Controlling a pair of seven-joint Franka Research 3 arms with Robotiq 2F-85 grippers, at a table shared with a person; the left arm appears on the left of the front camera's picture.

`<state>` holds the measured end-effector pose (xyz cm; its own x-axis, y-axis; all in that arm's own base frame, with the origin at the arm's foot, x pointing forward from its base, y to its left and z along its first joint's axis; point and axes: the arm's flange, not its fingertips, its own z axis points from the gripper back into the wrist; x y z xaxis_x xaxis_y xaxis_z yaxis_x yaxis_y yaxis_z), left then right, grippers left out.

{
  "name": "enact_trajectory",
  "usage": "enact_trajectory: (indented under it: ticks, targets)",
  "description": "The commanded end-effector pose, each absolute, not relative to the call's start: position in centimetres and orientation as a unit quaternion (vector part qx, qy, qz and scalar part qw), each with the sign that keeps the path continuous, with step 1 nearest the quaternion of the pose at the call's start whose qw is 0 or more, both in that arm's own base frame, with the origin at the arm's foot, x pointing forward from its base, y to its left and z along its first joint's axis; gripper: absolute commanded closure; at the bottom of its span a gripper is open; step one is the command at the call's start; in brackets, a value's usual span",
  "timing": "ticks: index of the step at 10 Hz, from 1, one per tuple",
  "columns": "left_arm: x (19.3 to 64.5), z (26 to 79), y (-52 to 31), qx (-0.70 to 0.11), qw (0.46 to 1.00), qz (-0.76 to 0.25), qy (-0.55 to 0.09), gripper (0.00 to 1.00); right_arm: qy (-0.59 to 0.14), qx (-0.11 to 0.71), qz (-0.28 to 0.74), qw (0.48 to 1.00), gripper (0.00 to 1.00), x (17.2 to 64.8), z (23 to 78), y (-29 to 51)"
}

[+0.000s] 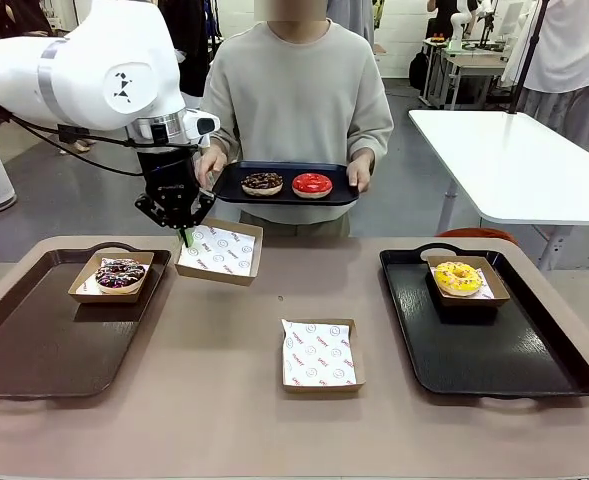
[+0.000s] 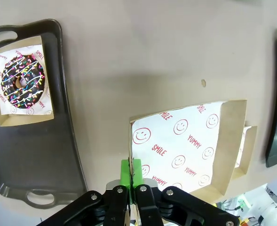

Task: Individually package the donuts and arrange them on the tray.
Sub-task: Place the picked Paper togo box on the Handle tray while simultaneously picking up another Paper togo box from the table with the other hand.

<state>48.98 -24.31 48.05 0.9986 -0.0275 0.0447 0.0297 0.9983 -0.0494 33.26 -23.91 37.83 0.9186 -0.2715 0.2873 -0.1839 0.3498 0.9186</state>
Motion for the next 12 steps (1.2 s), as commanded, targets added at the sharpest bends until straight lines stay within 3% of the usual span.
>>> enact_trajectory:
  ticks: [1, 12]
  targets:
    - [50.5, 48.2, -24.4, -0.009, 1.0, 0.003, -0.015, 1.0, -0.208, 0.583, -0.026, 0.785, 0.0, 33.5, 37.2, -23.9]
    - [50.2, 47.6, -24.2, -0.022, 1.0, -0.003, -0.016, 1.0, -0.196, 0.574, -0.032, 0.795, 0.0, 33.2, 37.2, -24.0]
